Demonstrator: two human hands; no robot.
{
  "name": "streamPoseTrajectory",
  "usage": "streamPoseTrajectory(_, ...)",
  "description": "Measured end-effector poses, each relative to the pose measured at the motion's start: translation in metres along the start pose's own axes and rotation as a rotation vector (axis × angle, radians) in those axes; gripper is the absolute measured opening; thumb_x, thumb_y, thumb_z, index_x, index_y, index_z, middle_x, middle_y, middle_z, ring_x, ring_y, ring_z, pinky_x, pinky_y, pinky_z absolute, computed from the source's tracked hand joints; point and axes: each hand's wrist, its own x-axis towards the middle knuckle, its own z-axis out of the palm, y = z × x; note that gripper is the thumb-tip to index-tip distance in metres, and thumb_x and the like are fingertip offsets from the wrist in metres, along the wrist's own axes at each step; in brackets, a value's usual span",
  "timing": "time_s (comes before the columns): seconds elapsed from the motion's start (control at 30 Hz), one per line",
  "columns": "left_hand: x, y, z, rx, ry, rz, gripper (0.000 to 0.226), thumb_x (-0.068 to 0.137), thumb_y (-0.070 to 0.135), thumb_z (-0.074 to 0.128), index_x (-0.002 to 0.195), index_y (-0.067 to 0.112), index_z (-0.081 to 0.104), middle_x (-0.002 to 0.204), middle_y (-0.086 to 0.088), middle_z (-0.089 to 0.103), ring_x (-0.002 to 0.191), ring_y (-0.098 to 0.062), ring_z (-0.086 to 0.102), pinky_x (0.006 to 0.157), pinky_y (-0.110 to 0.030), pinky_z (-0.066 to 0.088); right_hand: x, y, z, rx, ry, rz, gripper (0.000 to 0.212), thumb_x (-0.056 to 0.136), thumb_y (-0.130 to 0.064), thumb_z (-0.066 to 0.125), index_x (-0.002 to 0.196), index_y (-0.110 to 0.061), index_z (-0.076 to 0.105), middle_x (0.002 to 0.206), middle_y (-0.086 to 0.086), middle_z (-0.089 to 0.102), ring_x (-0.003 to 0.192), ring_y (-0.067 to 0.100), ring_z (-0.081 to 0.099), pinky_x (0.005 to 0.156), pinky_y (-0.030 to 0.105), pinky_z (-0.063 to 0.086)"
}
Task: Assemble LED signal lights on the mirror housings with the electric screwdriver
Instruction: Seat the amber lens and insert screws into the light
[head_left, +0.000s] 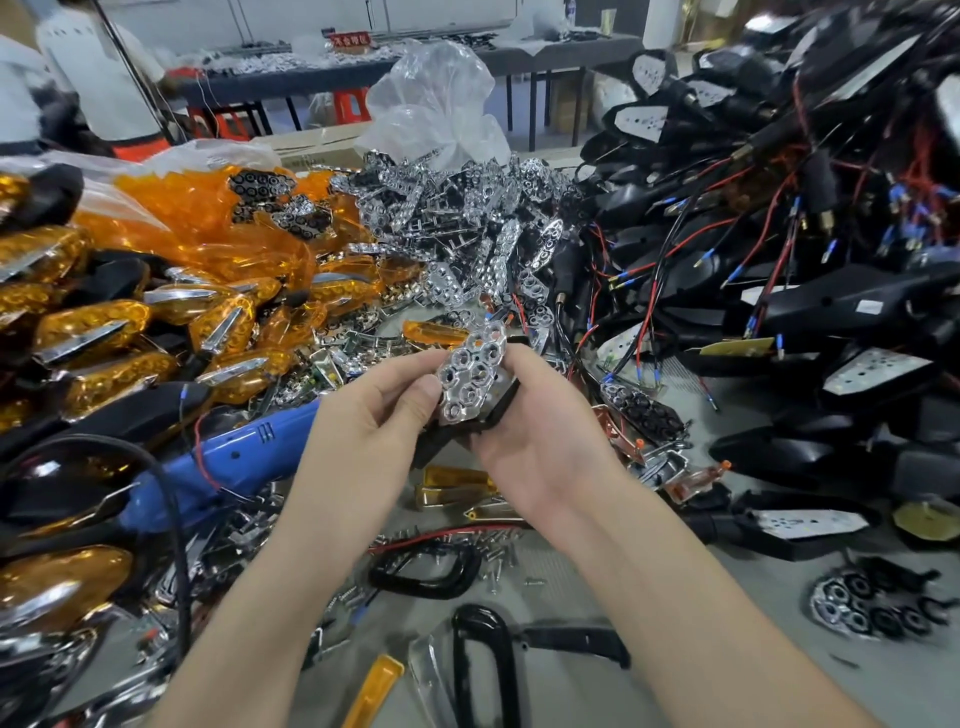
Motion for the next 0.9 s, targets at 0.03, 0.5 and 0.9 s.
streamPoseTrajectory(0.03, -0.001, 0.0, 0.001, 0.037, 0.015, 0.014, 0.027, 0.101, 0.015, 0.056, 0.107, 0.037, 0.068, 0.097, 0.027, 0.072, 0.094, 0.008, 0.066, 0.073, -0.002, 0.045, 0.0, 0.0, 0.001, -0.006, 0.014, 0.0, 0.031, 0.106, -0.018, 0.045, 0.131, -0.004, 0.057, 0.112, 0.016, 0.057, 0.1, 0.026, 0.052, 0.082, 0.037, 0.044)
streamPoseTrajectory(0.5, 0.0, -0.003, 0.001, 0.109, -0.011, -0.025, 0.023, 0.101, 0.016, 0.055, 0.107, 0.034, 0.067, 0.099, 0.023, 0.071, 0.094, 0.005, 0.066, 0.076, -0.005, 0.047, -0.002, -0.003, -0.003, -0.008, 0.012, 0.036, 0.039, 0.108, -0.027, 0.043, 0.129, 0.003, 0.058, 0.117, 0.021, 0.057, 0.106, 0.03, 0.051, 0.095, 0.043, 0.043)
streamPoseTrajectory(0.9, -0.01, 0.004, -0.024, 0.43, -0.01, 0.076, 0.023, 0.095, 0.054, 0.041, 0.114, 0.048, 0.051, 0.102, 0.037, 0.062, 0.096, 0.015, 0.058, 0.074, -0.004, 0.044, 0.006, -0.012, -0.013, 0.097, 0.015, 0.001, 0.033, 0.108, -0.028, 0.04, 0.101, -0.006, 0.064, 0.091, 0.011, 0.072, 0.076, 0.021, 0.065, 0.067, 0.033, 0.058)
